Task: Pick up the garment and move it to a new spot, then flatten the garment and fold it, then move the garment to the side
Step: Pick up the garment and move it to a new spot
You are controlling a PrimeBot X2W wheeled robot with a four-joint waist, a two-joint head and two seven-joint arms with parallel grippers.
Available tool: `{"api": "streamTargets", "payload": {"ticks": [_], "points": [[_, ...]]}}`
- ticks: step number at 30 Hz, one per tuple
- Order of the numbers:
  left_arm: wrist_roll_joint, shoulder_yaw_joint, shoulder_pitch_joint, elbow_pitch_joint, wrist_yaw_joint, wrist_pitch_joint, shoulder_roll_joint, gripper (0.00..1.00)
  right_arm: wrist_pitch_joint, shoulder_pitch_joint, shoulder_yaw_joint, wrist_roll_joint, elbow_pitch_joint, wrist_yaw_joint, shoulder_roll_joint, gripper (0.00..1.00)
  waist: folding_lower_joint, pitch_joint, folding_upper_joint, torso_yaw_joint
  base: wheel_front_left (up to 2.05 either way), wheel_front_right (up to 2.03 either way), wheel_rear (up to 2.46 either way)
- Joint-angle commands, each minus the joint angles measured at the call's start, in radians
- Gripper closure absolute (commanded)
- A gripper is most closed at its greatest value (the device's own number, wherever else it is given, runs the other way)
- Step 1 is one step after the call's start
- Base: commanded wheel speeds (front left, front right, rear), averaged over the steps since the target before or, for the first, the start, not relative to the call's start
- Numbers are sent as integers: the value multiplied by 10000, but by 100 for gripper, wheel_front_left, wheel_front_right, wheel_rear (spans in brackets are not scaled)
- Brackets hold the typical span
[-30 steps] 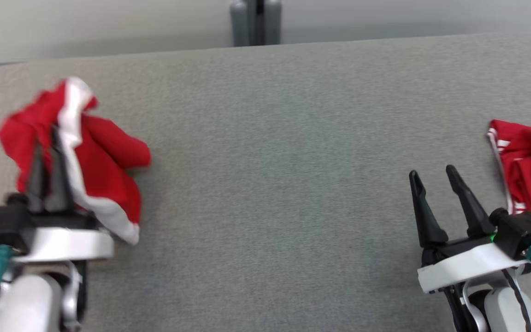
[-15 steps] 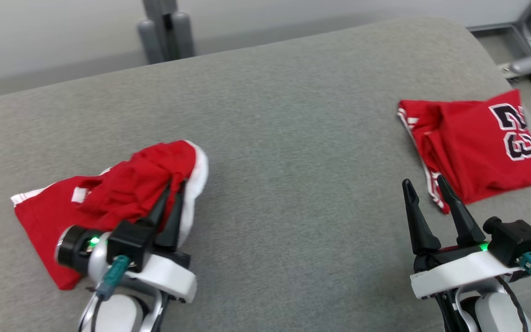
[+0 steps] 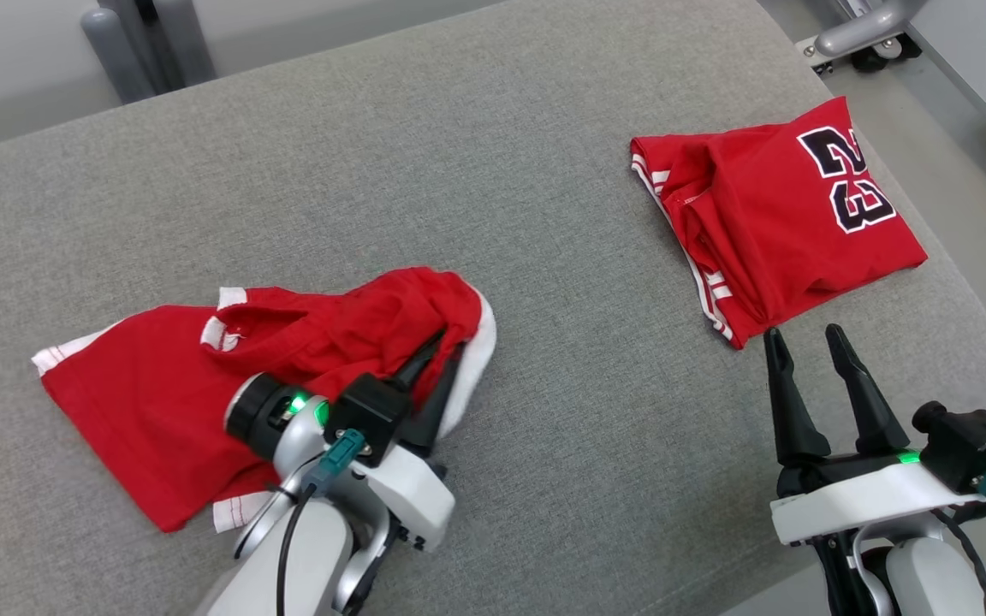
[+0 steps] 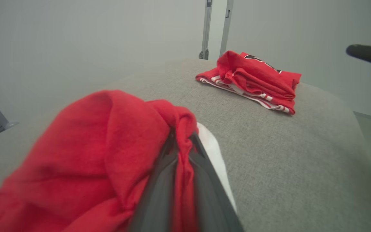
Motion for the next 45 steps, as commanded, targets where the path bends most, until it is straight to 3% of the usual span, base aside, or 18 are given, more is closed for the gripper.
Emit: {"api": "streamTargets", "payload": {"ticks": [1,3,8,19,30,39,45], "points": [[-85,-43,-233,15,-117,-144,-73,0,-97,-97,-42,52,60,2,-47,0,0,8,0,22,0,0,0],[-440,-164,-256,-103,-385,-513,-239,0,-124,-133,-293,-57,64,2,-45,0,0,-18,0,233,0,0,0],[-666,-220,-188,-642,-511,-842,-247,0,-145,-209,-606,-350,-105,2,-53,0,0,-119,0,657,0,0,0],[-794,1738,177,-2331,1004,-1298,722,0,86,-351,-925,-1069,-691,2,-55,0,0,-447,0,2013,0,0,0],[-988,3148,1638,-3155,1865,-1427,1616,0,568,36,-711,-1533,-990,2,-58,0,0,-1124,0,2729,0,0,0],[-1057,3233,3183,-3746,2245,-1275,1759,0,894,670,-830,-1687,-1256,2,-58,0,0,-1837,0,2933,0,0,0],[-1241,3245,3561,-3766,2183,-1326,1760,0,1045,1078,-989,-1681,-1369,2,-58,0,0,-2162,0,3102,0,0,0]]}}
